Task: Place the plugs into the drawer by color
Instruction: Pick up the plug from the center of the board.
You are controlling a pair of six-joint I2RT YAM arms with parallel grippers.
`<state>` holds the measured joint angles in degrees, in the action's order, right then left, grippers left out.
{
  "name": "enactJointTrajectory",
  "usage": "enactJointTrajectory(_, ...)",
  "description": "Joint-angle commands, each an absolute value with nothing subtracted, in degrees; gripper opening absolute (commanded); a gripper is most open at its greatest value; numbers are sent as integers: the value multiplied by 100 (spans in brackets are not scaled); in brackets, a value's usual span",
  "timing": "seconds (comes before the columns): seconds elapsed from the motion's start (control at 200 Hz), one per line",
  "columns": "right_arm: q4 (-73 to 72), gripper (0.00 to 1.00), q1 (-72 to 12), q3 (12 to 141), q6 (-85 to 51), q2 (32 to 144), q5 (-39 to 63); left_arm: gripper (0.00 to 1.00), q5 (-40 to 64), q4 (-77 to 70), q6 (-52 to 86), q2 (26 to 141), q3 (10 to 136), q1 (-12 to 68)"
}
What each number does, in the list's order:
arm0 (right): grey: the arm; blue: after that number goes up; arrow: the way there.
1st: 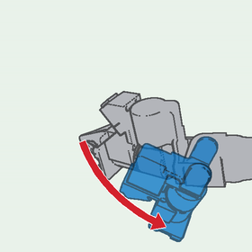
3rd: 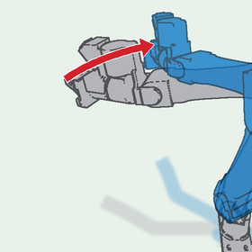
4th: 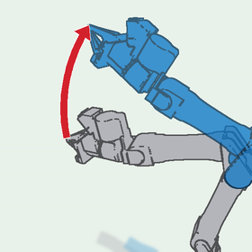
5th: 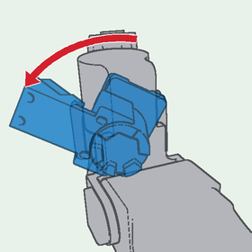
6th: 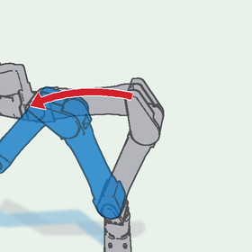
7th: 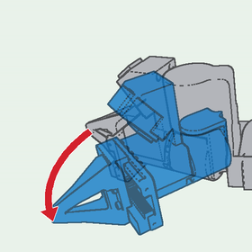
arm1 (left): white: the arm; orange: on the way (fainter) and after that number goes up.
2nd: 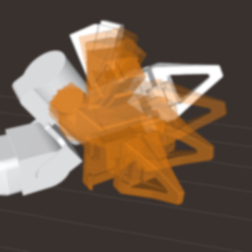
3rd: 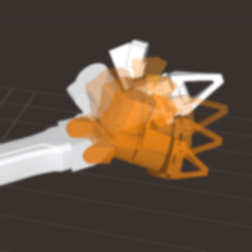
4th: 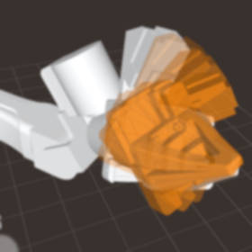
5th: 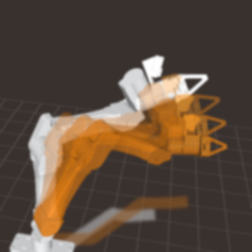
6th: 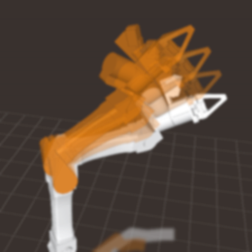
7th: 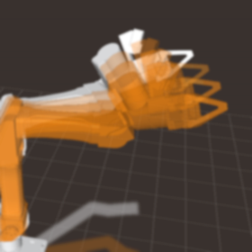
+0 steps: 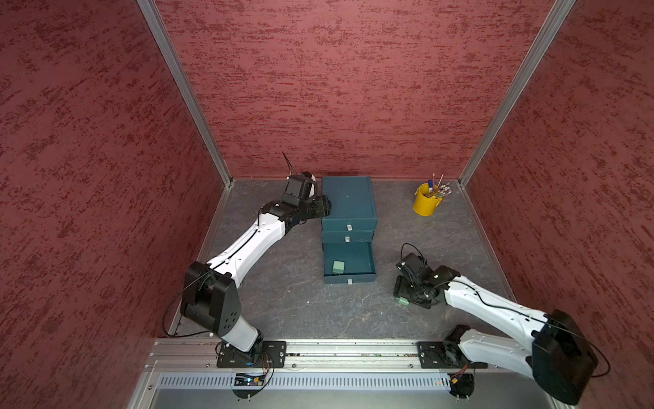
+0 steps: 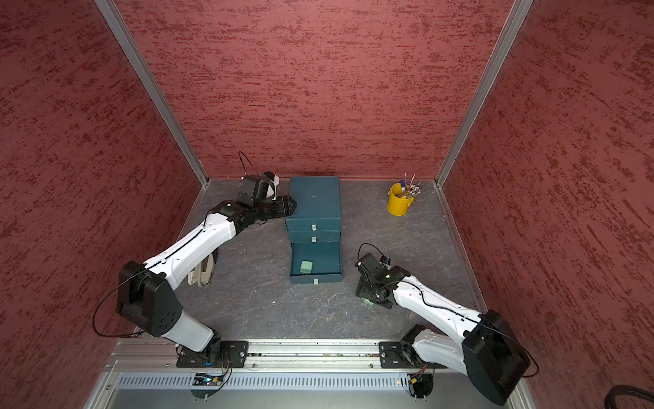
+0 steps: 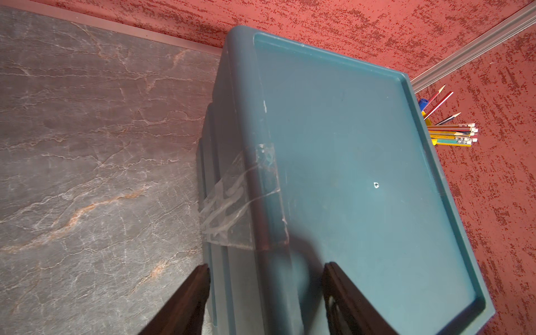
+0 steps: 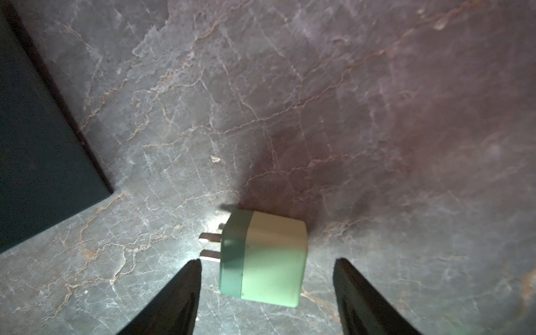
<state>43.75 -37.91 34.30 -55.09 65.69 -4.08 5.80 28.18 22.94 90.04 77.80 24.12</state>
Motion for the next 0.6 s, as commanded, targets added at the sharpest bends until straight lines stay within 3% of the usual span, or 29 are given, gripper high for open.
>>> enactJointTrajectory(0.0, 4105, 73, -3830, 3366, -5578, 6674, -334, 64, 448, 3420, 2101, 9026, 7661, 2383)
enactJointTrajectory(0.596, 4058, 44, -3823, 3265, -5754, 6910, -350, 64, 497, 3417, 2075, 8973, 7656, 2333)
